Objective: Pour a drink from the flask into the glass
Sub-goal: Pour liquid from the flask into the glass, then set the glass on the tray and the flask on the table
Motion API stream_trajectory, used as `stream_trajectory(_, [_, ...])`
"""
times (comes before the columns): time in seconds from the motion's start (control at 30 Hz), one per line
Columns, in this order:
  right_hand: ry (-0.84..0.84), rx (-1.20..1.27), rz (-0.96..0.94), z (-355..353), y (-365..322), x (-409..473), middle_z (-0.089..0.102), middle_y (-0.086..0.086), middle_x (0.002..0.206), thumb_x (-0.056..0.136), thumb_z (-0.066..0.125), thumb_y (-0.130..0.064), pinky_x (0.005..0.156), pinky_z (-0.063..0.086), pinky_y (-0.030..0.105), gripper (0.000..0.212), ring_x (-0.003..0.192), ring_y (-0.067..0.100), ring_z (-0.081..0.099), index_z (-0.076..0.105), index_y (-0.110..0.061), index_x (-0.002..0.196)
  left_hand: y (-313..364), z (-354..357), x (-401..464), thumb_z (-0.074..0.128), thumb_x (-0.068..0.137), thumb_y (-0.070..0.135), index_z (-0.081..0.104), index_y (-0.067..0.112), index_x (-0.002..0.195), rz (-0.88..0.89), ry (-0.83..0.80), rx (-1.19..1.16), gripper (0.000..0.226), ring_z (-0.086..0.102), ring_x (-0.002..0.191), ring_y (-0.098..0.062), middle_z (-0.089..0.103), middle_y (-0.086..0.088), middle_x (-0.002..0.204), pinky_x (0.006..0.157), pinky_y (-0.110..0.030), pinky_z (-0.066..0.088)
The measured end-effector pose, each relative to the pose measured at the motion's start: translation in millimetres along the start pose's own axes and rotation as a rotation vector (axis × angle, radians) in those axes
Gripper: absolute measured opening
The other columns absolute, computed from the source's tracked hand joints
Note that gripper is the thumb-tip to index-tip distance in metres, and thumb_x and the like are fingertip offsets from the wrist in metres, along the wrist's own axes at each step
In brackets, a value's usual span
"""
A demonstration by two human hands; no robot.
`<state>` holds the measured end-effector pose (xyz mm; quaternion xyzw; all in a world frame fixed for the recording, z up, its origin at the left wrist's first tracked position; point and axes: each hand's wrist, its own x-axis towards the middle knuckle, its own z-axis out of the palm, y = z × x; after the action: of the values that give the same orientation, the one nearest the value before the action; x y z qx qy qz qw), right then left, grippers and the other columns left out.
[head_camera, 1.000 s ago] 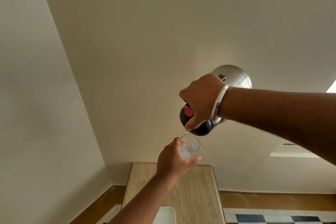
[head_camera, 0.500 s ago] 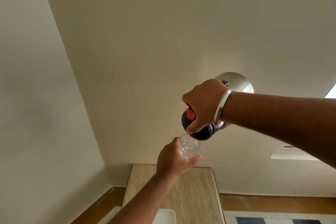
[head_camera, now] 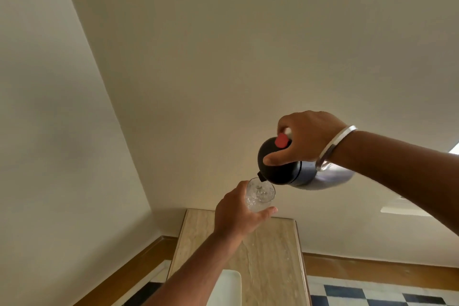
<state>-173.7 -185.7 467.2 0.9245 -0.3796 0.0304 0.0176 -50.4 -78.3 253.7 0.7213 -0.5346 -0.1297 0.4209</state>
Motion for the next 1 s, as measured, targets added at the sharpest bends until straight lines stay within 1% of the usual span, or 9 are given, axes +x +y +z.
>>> stream_trajectory(0.17, [-0.003, 0.482, 0.224, 24.8, 39.5, -9.8, 0.063, -0.009, 0.082, 0.053, 0.066, -0.079, 0.057, 0.041, 0.026, 0.056, 0.074, 0.009, 0.057, 0.064, -0.028, 0.077, -3.3, 7.6, -6.4, 0.069, 0.058, 0.084, 0.053, 0.040, 0.118, -0.052, 0.008, -0.036, 0.077, 0.058, 0.087, 0.003, 0.060, 0.026, 0.100, 0.068, -0.011, 0.048])
stream_trajectory(0.27, [0.012, 0.744, 0.387, 50.0, 62.1, -22.0, 0.068, -0.001, 0.075, 0.059, 0.075, -0.067, 0.052, 0.042, 0.026, 0.049, 0.066, 0.015, 0.061, 0.069, -0.021, 0.077, -7.8, 16.2, -15.0, 0.072, 0.057, 0.082, 0.053, 0.041, 0.114, -0.099, 0.023, -0.069, 0.073, 0.060, 0.089, 0.005, 0.063, 0.025, 0.099, 0.069, -0.015, 0.055])
stream_trajectory(0.4, [0.091, 1.031, 0.581, 91.4, 74.6, -44.6, 0.065, -0.002, 0.058, 0.047, 0.077, -0.066, 0.043, 0.041, 0.022, 0.063, 0.047, 0.011, 0.058, 0.071, -0.012, 0.077, -19.3, 23.0, -29.6, 0.079, 0.058, 0.073, 0.051, 0.043, 0.116, -0.144, 0.018, -0.111, 0.072, 0.058, 0.096, 0.006, 0.060, 0.025, 0.106, 0.076, -0.022, 0.057])
stream_trajectory(0.5, [0.134, 1.083, 0.646, 126.5, 74.0, -66.6, 0.061, 0.001, 0.057, 0.057, 0.076, -0.066, 0.047, 0.040, 0.027, 0.057, 0.051, 0.019, 0.054, 0.067, -0.012, 0.074, -30.3, 23.8, -43.3, 0.078, 0.055, 0.073, 0.051, 0.038, 0.122, -0.184, -0.008, -0.135, 0.081, 0.055, 0.104, -0.003, 0.056, 0.012, 0.117, 0.079, -0.026, 0.058])
stream_trajectory(0.57, [0.185, 1.107, 0.695, 149.3, 70.6, -82.3, 0.063, 0.003, 0.062, 0.066, 0.074, -0.062, 0.048, 0.041, 0.027, 0.048, 0.056, 0.021, 0.057, 0.065, -0.015, 0.075, -37.7, 21.6, -50.8, 0.077, 0.054, 0.072, 0.050, 0.041, 0.121, -0.191, -0.044, -0.141, 0.079, 0.054, 0.104, -0.006, 0.052, 0.009, 0.119, 0.077, -0.022, 0.057])
stream_trajectory(0.7, [0.259, 1.174, 0.810, 188.6, 51.9, -113.5, 0.066, 0.007, 0.081, 0.065, 0.068, -0.067, 0.058, 0.048, 0.031, 0.048, 0.075, 0.023, 0.061, 0.061, -0.023, 0.083, -66.6, 12.8, -65.4, 0.081, 0.059, 0.062, 0.046, 0.054, 0.110, -0.195, -0.108, -0.138, 0.063, 0.053, 0.100, 0.000, 0.048, 0.019, 0.113, 0.067, -0.011, 0.051])
stream_trajectory(0.77, [0.300, 1.189, 0.902, 207.5, 41.3, -127.1, 0.065, 0.008, 0.085, 0.061, 0.067, -0.069, 0.065, 0.053, 0.038, 0.051, 0.078, 0.025, 0.061, 0.060, -0.024, 0.084, -85.6, 8.0, -72.5, 0.087, 0.061, 0.053, 0.048, 0.054, 0.108, -0.208, -0.135, -0.132, 0.061, 0.052, 0.099, 0.003, 0.049, 0.016, 0.112, 0.066, -0.008, 0.049])
stream_trajectory(0.83, [0.344, 1.185, 0.985, 225.3, 30.5, -139.6, 0.065, 0.010, 0.087, 0.067, 0.070, -0.065, 0.073, 0.055, 0.046, 0.051, 0.081, 0.029, 0.062, 0.062, -0.020, 0.089, -104.8, 3.9, -79.3, 0.088, 0.062, 0.049, 0.050, 0.052, 0.110, -0.204, -0.156, -0.121, 0.061, 0.049, 0.103, 0.008, 0.049, 0.016, 0.112, 0.068, -0.006, 0.046])
stream_trajectory(1.0, [0.503, 1.168, 1.122, 267.2, -11.7, -160.0, 0.066, 0.008, 0.085, 0.071, 0.071, -0.060, 0.064, 0.050, 0.032, 0.049, 0.078, 0.021, 0.061, 0.063, -0.018, 0.095, -156.9, 1.7, -89.8, 0.088, 0.059, 0.056, 0.052, 0.051, 0.114, -0.258, -0.212, -0.117, 0.067, 0.051, 0.103, 0.005, 0.046, 0.024, 0.114, 0.069, -0.013, 0.050])
